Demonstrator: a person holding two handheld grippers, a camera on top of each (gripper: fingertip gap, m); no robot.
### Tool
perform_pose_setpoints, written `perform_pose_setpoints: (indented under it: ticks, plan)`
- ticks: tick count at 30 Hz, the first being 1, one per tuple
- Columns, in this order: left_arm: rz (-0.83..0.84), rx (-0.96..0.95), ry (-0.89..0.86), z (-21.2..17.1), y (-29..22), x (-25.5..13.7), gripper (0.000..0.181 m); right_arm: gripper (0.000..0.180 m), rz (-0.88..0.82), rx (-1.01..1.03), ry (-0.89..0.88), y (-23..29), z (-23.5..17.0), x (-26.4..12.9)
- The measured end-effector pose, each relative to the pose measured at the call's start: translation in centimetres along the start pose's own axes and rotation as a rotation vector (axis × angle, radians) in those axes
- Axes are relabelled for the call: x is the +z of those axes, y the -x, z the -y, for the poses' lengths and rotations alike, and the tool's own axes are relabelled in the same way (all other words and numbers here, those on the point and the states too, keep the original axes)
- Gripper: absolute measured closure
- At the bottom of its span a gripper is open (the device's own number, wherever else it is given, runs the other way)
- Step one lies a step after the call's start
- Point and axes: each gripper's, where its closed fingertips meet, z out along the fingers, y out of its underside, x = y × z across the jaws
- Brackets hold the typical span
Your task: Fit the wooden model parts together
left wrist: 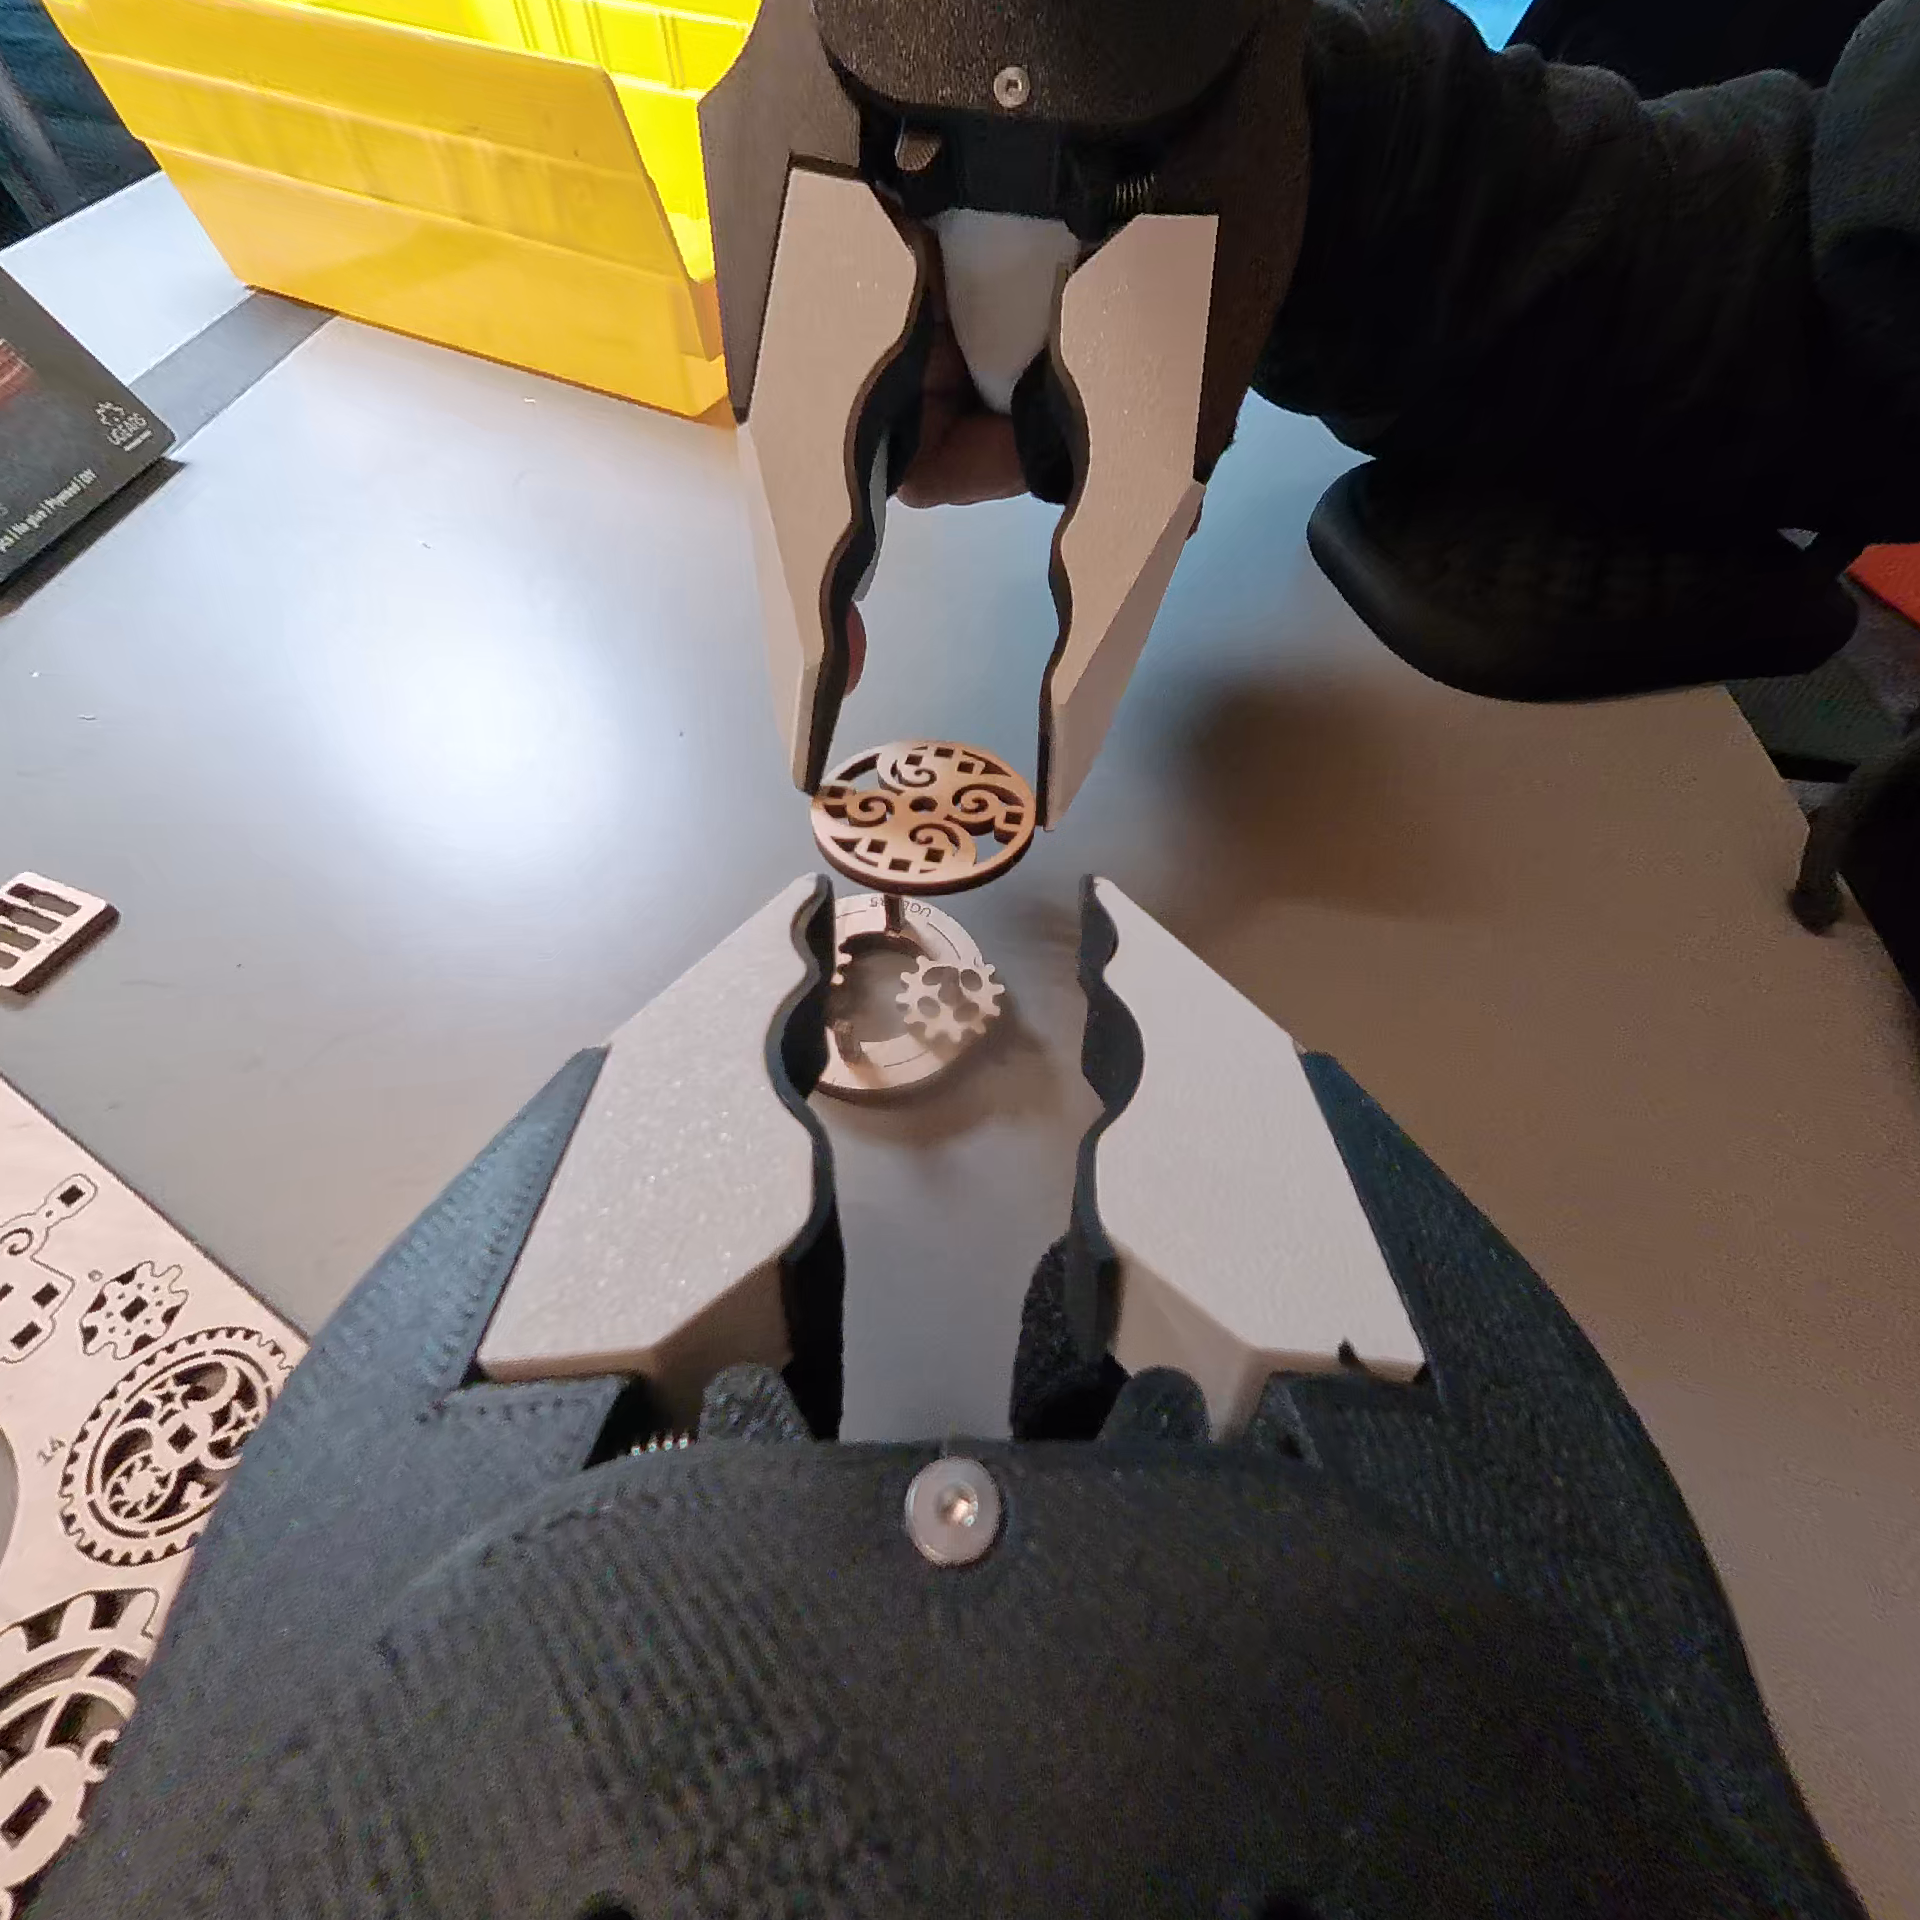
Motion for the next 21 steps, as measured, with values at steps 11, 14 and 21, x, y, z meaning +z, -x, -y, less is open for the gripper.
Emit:
perform_pose_setpoints:
  ticks: [11, 14, 21]
  plan:
    - [0.061, 0.018, -0.023, 0.5, 1.0, -0.5, 0.147, 0.137, -0.023, -0.002, -0.001, -0.3, 0.0, -0.1]
    - [0.064, -0.006, -0.036, 0.6, 1.2, -0.6, 0.127, 0.137, -0.029, 0.001, 0.002, -0.5, -0.1, -0.3]
    - [0.069, -0.015, -0.005, 0.0, 1.4, -0.3, 0.112, 0.137, -0.039, 0.009, 0.025, -0.8, -0.7, -0.5]
